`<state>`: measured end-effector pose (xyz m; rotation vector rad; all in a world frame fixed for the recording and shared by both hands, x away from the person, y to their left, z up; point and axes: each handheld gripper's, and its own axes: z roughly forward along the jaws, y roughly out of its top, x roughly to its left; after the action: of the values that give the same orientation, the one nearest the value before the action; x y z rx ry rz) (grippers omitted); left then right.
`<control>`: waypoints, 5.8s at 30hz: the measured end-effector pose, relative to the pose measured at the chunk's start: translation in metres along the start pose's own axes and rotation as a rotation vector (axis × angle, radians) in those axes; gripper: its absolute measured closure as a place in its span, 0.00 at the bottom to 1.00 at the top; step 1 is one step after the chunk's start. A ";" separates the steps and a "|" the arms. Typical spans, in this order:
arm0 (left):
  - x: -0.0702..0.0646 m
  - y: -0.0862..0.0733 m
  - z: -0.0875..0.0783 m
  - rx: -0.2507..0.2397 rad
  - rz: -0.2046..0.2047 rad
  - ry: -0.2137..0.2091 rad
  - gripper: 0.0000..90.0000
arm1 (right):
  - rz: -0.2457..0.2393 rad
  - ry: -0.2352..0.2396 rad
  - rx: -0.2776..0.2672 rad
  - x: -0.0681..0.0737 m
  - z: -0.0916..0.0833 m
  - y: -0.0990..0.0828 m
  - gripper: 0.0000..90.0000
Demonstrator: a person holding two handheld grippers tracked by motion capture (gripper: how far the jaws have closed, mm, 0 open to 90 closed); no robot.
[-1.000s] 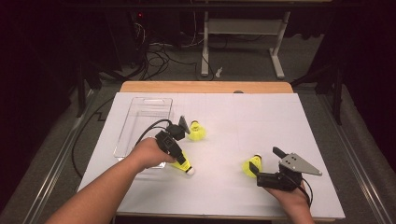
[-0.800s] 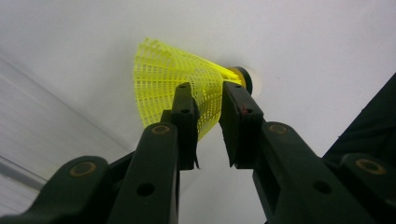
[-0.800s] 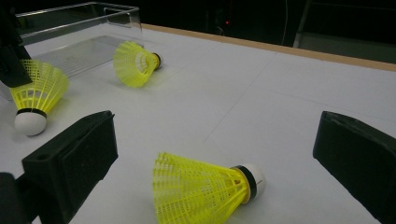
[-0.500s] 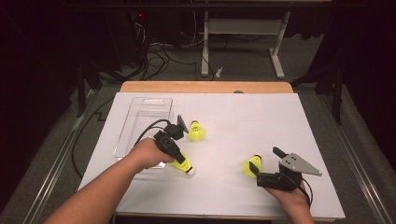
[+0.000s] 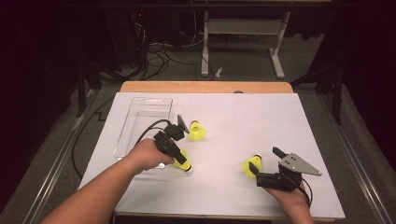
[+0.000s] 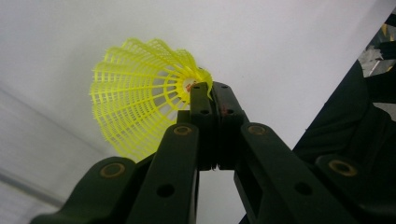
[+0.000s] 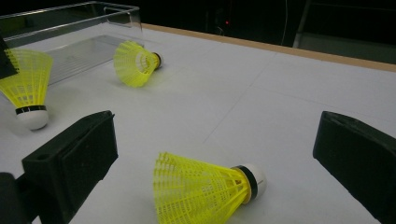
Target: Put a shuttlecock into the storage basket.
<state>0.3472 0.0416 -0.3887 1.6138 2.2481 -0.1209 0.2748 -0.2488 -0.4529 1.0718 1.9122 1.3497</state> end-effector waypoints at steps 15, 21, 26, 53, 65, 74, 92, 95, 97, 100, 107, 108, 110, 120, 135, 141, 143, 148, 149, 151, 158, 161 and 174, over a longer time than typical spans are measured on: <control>-0.001 -0.001 -0.017 -0.047 0.008 -0.013 0.99 | -0.004 0.001 0.000 0.000 0.000 0.000 0.00; -0.003 0.000 -0.028 -0.065 0.033 -0.015 0.99 | -0.005 0.000 -0.001 0.000 0.000 0.000 0.00; -0.006 0.002 -0.034 -0.073 0.029 -0.014 0.99 | 0.004 -0.003 0.000 0.001 -0.001 0.000 0.00; -0.011 0.022 -0.076 -0.130 0.007 -0.019 0.99 | -0.004 -0.002 -0.001 0.000 -0.001 0.000 0.01; -0.003 0.040 -0.092 -0.182 -0.045 -0.005 0.99 | -0.006 -0.002 0.000 0.000 0.000 0.000 0.01; 0.010 0.052 -0.096 -0.204 -0.027 -0.005 0.99 | -0.005 -0.002 0.002 0.001 0.000 0.000 0.01; 0.026 0.071 -0.093 -0.236 -0.085 0.037 0.99 | -0.006 -0.002 0.005 0.000 -0.001 0.000 0.01; 0.027 0.074 -0.092 -0.242 -0.117 0.053 0.99 | -0.004 -0.002 0.004 0.000 -0.001 0.000 0.00; 0.029 0.076 -0.091 -0.241 -0.112 0.053 0.99 | -0.002 -0.003 0.004 0.000 -0.001 0.000 0.00; 0.031 0.078 -0.089 -0.246 -0.118 0.058 0.99 | -0.003 -0.002 0.003 0.000 -0.001 0.000 0.00; 0.036 0.086 -0.088 -0.251 -0.141 0.070 0.99 | -0.001 -0.003 0.002 0.000 -0.001 0.000 0.00; 0.036 0.087 -0.088 -0.252 -0.147 0.072 0.99 | 0.000 -0.003 0.000 0.000 -0.001 0.000 0.01; 0.037 0.089 -0.088 -0.252 -0.150 0.072 0.99 | 0.000 -0.003 0.001 -0.001 -0.001 0.000 0.01; 0.038 0.096 -0.080 -0.260 -0.152 0.087 0.99 | -0.001 -0.002 0.001 -0.001 -0.001 0.000 0.01; 0.032 0.102 -0.057 -0.254 -0.140 0.090 0.99 | -0.001 -0.004 -0.002 -0.001 -0.002 0.000 0.00; 0.029 0.103 -0.049 -0.251 -0.139 0.093 0.99 | -0.002 -0.004 -0.001 -0.001 -0.002 0.000 0.00; 0.029 0.103 -0.046 -0.250 -0.135 0.093 0.99 | -0.002 -0.003 -0.001 -0.001 -0.002 0.000 0.00; 0.027 0.104 -0.040 -0.249 -0.151 0.094 0.99 | -0.003 -0.003 -0.001 -0.001 -0.002 0.000 0.01; 0.027 0.105 -0.039 -0.248 -0.164 0.098 0.99 | -0.003 -0.003 -0.001 -0.001 -0.002 0.000 0.00; 0.028 0.107 -0.036 -0.249 -0.166 0.097 0.99 | -0.003 -0.003 -0.001 -0.001 -0.002 0.000 0.01; 0.027 0.110 -0.027 -0.262 -0.174 0.094 0.99 | -0.003 -0.003 -0.001 -0.001 -0.002 0.000 0.00; 0.025 0.111 -0.024 -0.260 -0.182 0.092 0.99 | -0.003 -0.003 -0.001 -0.002 -0.002 0.000 0.00; 0.025 0.124 -0.014 -0.279 -0.215 0.096 0.99 | -0.001 -0.004 0.000 -0.002 -0.002 0.000 0.01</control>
<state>0.4519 0.1104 -0.3664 1.2576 2.3810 0.2102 0.2743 -0.2518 -0.4524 1.0725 1.9098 1.3465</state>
